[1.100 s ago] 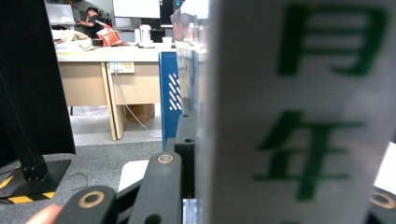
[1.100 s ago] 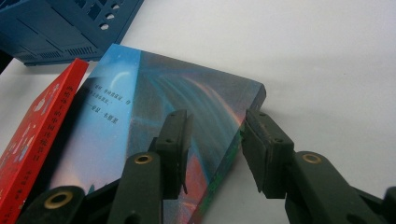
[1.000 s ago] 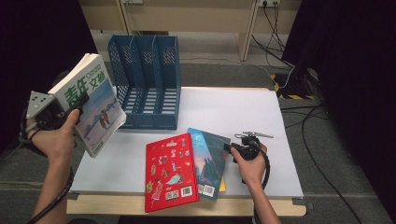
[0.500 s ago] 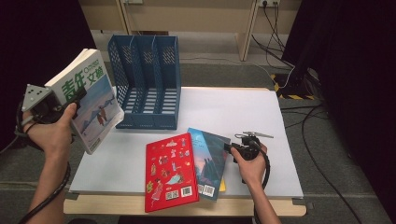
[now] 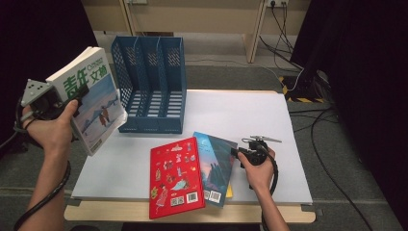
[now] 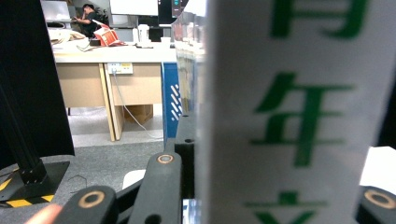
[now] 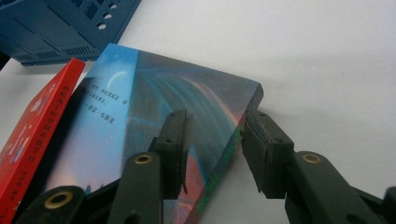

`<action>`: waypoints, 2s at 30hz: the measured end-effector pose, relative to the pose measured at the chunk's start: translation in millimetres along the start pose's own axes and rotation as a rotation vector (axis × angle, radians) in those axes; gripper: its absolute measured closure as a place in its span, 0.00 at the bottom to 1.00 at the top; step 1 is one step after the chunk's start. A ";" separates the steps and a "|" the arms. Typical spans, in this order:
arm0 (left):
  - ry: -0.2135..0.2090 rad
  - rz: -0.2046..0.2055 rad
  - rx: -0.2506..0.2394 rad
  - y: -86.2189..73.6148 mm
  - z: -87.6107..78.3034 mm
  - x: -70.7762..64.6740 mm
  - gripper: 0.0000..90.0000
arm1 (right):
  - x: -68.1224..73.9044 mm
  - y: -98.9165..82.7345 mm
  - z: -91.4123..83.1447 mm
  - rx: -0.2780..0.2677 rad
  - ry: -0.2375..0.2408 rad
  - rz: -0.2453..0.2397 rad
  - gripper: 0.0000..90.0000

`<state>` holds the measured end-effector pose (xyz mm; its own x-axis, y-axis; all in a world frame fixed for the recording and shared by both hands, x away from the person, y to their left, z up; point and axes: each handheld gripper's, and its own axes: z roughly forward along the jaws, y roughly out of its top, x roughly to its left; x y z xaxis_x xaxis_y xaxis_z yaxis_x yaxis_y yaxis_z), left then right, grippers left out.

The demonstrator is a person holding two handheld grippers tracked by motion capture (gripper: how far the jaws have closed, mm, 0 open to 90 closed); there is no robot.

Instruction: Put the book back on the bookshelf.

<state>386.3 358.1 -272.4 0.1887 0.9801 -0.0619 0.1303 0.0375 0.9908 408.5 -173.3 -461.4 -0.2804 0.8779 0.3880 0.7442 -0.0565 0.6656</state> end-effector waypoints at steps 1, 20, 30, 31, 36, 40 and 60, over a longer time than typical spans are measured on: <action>0.002 0.001 0.000 1.5 0.6 0.2 0.82 | 0.1 -0.1 0.0 0.001 0.000 0.001 0.68; -0.004 -0.002 0.008 14.5 23.5 -0.7 0.82 | -0.9 0.0 -0.7 0.001 0.000 0.004 0.68; -0.003 0.002 0.015 20.6 42.5 -3.2 0.82 | -2.2 -0.3 -1.4 -0.003 -0.004 0.005 0.67; -0.003 0.002 0.014 21.3 44.2 -3.4 0.82 | -2.1 -0.3 -1.5 -0.003 -0.003 0.007 0.67; 0.000 0.003 0.017 23.4 54.1 -4.8 0.82 | -2.6 0.0 -2.2 -0.005 -0.003 0.012 0.67; 0.003 0.005 0.017 24.1 62.6 -5.5 0.82 | -3.1 0.1 -2.6 -0.009 0.000 0.013 0.67; 0.020 0.020 0.030 27.9 98.1 -9.0 0.82 | -5.3 0.2 -4.4 -0.019 -0.005 0.013 0.67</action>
<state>483.7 331.2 -256.0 0.1725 0.9842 -0.0394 0.1554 0.0123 0.9878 407.5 -180.0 -460.5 -0.2679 0.8793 0.3937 0.7364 -0.0766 0.6722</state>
